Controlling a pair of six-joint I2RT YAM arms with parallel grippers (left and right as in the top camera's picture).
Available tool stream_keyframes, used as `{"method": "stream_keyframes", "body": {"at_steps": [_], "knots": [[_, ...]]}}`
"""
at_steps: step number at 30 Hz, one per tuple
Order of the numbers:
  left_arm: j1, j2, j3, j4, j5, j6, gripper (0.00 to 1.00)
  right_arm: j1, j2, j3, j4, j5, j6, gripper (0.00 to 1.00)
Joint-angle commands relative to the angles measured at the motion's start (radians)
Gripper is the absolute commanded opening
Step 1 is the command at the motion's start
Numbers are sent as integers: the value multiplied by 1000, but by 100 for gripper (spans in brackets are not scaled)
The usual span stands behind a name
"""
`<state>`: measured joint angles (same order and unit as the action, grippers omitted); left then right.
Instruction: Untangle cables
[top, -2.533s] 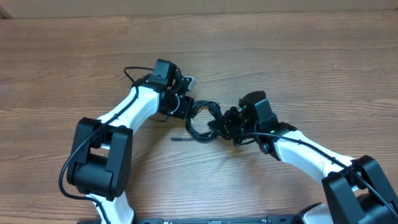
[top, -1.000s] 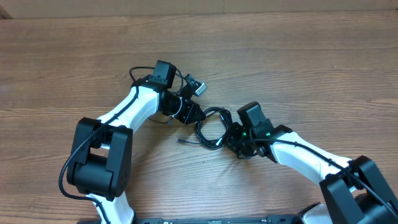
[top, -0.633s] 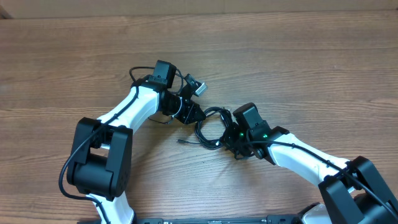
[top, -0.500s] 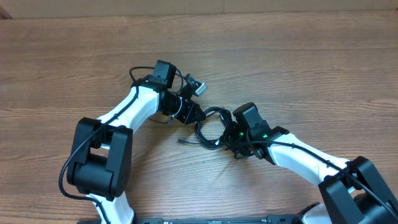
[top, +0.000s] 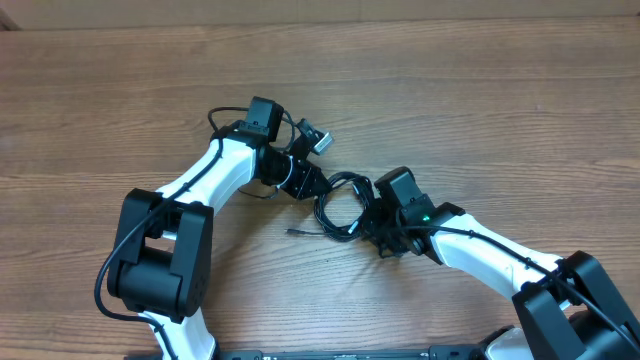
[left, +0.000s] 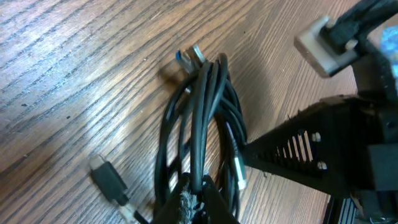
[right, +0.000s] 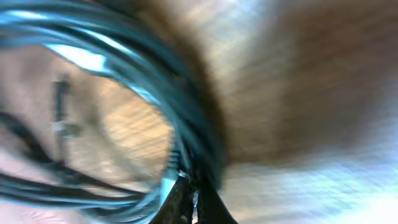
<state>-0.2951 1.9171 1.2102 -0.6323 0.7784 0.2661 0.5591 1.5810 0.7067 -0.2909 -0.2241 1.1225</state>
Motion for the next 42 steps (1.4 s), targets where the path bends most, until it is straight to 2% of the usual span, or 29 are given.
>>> {"method": "stream_keyframes", "body": {"at_steps": [1,10,18,26,34,42], "knots": [[-8,9,-5,-2,27,26,4,21,2,13,77,14,2,5],[-8,9,-5,-3,27,26,4,21,2,13,118,67,-5,7],[-8,9,-5,-3,27,26,4,-25,2,13,73,-9,-27,6],[-8,9,-5,-3,28,26,4,-24,2,13,46,0,-27,17],[-8,9,-5,-3,32,25,4,7,2,13,52,67,-26,21],[-8,9,-5,-3,35,25,4,52,2,13,88,135,-18,21]]}}
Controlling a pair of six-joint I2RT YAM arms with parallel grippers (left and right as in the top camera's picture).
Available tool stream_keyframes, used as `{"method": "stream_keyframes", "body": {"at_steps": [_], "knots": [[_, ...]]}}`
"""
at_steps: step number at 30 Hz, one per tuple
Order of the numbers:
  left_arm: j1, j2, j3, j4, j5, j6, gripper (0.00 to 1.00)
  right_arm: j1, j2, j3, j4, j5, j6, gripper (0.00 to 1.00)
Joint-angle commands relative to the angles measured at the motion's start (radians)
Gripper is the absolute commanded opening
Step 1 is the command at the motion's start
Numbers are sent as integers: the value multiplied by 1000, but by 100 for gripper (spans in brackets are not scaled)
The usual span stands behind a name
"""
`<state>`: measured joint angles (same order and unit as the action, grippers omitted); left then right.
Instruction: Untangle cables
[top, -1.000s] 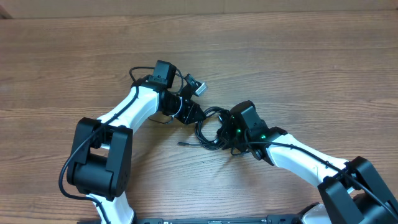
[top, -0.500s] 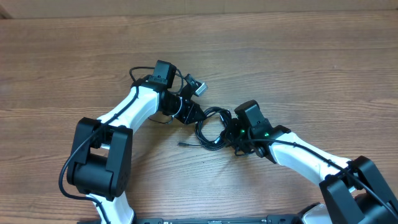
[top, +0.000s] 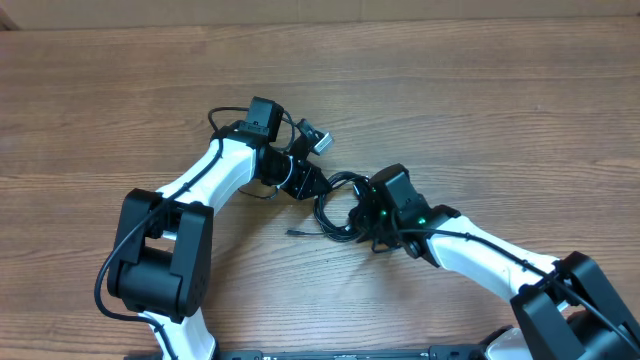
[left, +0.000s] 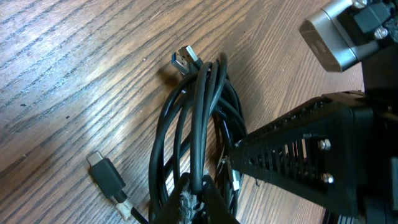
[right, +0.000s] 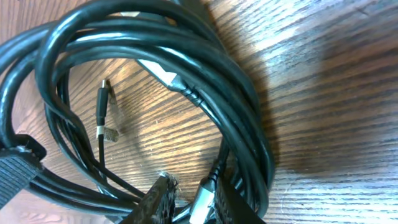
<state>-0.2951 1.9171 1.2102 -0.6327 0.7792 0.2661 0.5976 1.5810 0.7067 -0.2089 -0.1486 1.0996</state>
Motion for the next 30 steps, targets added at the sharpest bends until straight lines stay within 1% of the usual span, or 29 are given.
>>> {"method": "stream_keyframes", "body": {"at_steps": [1,3,12,18,21,26,30], "knots": [[-8,9,-5,-3,34,25,4,15,2,13,7,65,6,21],[-8,9,-5,-3,34,22,4,16,2,13,9,74,25,20],[-8,9,-5,-3,34,22,4,17,4,13,-10,78,27,20],[-8,9,-5,-3,34,22,4,17,61,13,18,76,61,21],[-8,9,-5,-3,34,22,4,18,101,13,107,61,57,21],[-8,9,-5,-4,34,22,4,18,132,13,274,63,-11,21],[-8,9,-5,-6,34,23,4,18,132,13,355,92,-35,22]]}}
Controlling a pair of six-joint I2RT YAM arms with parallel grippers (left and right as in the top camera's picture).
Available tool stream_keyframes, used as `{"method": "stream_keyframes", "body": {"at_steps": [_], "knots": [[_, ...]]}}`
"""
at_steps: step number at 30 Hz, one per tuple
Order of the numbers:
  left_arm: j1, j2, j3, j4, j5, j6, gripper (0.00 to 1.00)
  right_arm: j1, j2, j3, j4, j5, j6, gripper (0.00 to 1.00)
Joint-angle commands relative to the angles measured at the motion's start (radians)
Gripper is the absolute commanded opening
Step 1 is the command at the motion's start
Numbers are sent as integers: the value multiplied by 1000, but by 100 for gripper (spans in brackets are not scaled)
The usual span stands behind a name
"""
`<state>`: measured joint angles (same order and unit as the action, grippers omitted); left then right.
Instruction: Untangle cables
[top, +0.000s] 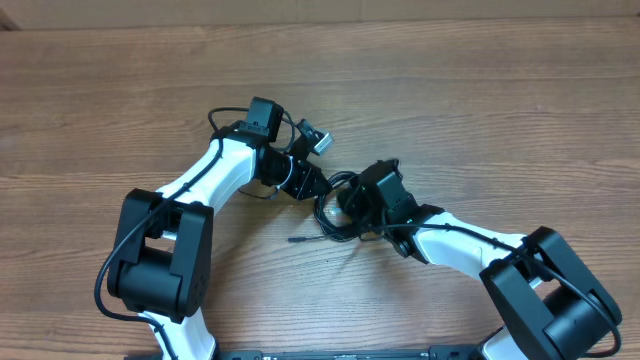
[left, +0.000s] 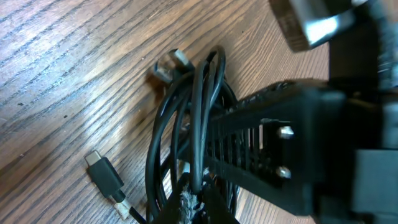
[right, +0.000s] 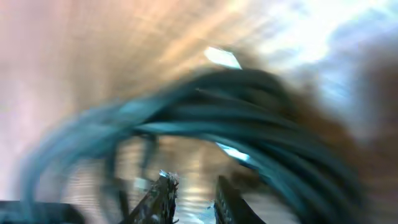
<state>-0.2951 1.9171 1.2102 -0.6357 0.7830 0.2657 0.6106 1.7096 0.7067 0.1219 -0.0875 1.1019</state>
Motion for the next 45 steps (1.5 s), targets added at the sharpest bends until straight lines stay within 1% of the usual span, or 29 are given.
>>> {"method": "stream_keyframes", "body": {"at_steps": [1,3,4,7,8,14,18,22,24,29,38,45], "knots": [[-8,9,-5,-3,31,23,4,5,3,13,26,48,-37,24],[-8,9,-5,-3,30,23,4,3,3,13,23,67,-46,27],[-8,9,-5,-2,30,23,4,1,1,13,24,46,-72,27],[-8,9,-5,0,30,23,4,-26,-44,26,29,-114,-191,26],[-8,9,-5,2,30,19,4,-40,-85,39,7,-167,-254,30],[-8,9,-5,16,30,-63,4,-78,-248,107,-267,-149,-428,35],[-8,9,-5,21,30,-88,4,-82,-265,110,-383,-107,-430,37],[-8,9,-5,21,30,-93,4,-81,-220,110,-450,-96,-418,36],[-8,9,-5,24,30,-117,4,-81,-193,110,-470,-84,-407,37],[-8,9,-5,28,30,-135,4,-81,-127,110,-472,-82,-351,37],[-8,9,-5,31,30,-136,5,-81,-104,110,-468,-80,-346,37],[-8,9,-5,31,30,-135,4,-81,-54,110,-438,-77,-309,36]]}}
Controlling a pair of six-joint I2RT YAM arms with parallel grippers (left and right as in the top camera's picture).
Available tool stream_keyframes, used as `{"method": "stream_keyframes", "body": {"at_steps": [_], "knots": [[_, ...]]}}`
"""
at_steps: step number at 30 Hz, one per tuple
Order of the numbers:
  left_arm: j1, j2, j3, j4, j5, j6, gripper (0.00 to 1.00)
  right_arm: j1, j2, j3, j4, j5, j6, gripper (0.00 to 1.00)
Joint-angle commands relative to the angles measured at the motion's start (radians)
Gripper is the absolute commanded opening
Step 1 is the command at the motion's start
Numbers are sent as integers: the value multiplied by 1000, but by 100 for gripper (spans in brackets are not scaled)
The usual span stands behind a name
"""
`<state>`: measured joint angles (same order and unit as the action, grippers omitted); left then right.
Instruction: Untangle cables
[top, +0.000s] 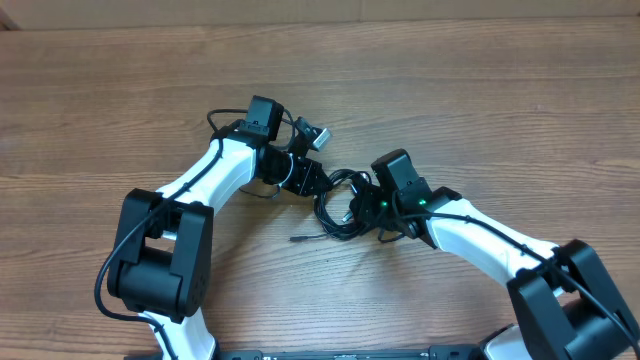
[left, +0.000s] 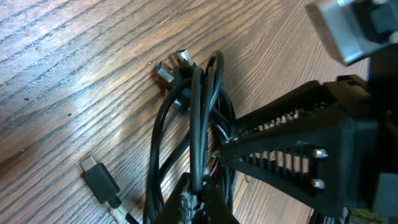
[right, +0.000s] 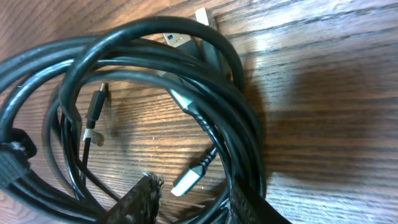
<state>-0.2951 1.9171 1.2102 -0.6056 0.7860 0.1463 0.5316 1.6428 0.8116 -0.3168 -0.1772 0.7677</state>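
A coil of black cables (top: 338, 205) lies on the wooden table between both arms. In the left wrist view my left gripper (left: 198, 208) is shut on one black strand of the coil (left: 200, 118); two USB plugs (left: 174, 64) stick out at its far end and a black USB-C plug (left: 99, 180) lies loose on the left. My right gripper (right: 194, 205) is open at the coil's right side, its fingers (right: 140, 202) astride a silver plug (right: 189, 177). The coil (right: 186, 93) fills that view, with a blue-tongued USB plug (right: 185, 40) on top.
The wooden table (top: 480, 100) stretches around the coil on all sides. A thin cable end (top: 300, 238) trails out of the coil toward the front. The two grippers (top: 318, 188) (top: 372, 208) sit only a coil's width apart.
My right gripper has moved from over the coil's middle back to its right edge, and its fingers stand wider apart. The USB plugs shifted slightly. My left gripper holds the same strand.
My left gripper stayed shut on one strand throughout. My right gripper's fingers were close together at the coil's right side, then slightly apart round the silver plug, then over the coil's middle, and now wide open at the right edge.
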Motion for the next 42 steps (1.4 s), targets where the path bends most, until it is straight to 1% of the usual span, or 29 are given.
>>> {"method": "stream_keyframes", "body": {"at_steps": [1,3,5,7,8,12,19,20,22,25,27,29,32,35,42], "knots": [[-8,9,-5,1,27,-16,4,-2,13,5,0,18,28,36],[-8,9,-5,1,27,-16,4,-2,13,5,2,23,39,37],[-8,9,-5,1,27,-16,4,-2,12,5,17,3,13,38],[-8,9,-5,1,27,-16,4,-2,-2,9,31,-18,-40,32],[-8,9,-5,1,27,-16,4,-2,-11,11,31,-6,-43,32],[-8,9,-5,2,27,-16,4,-2,-43,11,16,100,-42,33],[-8,9,-5,5,27,-16,4,-2,-40,11,0,101,-34,34],[-8,9,-5,5,27,-16,4,-2,-38,11,-2,101,-27,36],[-8,9,-5,5,27,-16,4,-2,-27,11,-10,98,12,37],[-8,9,-5,4,27,-16,4,-1,-5,11,-7,62,21,37],[-8,9,-5,4,27,-16,4,-1,6,11,-1,30,21,35],[-8,9,-5,4,27,-16,4,1,10,11,-1,13,21,31],[-8,9,-5,4,27,-16,4,13,10,11,4,11,21,26],[-8,9,-5,4,26,-16,4,21,10,11,5,12,21,23],[-8,9,-5,5,26,-16,4,39,11,11,4,21,21,23]]}}
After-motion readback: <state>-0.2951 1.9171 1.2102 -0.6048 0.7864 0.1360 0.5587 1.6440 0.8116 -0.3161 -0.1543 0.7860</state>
